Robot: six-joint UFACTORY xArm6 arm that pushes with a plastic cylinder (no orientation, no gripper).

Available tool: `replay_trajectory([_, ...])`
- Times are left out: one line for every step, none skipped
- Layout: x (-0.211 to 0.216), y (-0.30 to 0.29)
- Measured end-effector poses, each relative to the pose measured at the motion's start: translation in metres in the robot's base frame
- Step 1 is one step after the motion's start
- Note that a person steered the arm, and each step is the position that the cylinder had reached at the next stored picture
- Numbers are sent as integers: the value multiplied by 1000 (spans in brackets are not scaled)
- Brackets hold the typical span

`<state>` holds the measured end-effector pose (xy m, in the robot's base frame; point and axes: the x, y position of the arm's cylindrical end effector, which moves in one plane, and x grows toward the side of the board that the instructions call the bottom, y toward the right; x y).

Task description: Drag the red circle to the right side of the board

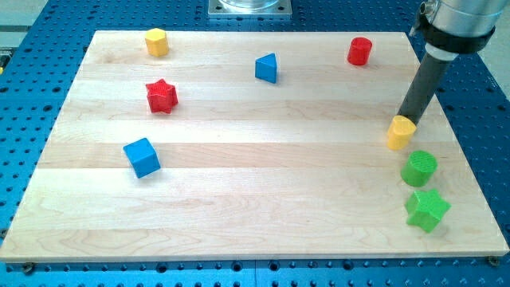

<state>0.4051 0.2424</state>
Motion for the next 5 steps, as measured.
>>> replay_trajectory([-31, 10])
replay_trajectory([-30, 42])
replay_trajectory([-74, -24])
replay_trajectory([-127, -74])
replay_trajectory([-153, -107])
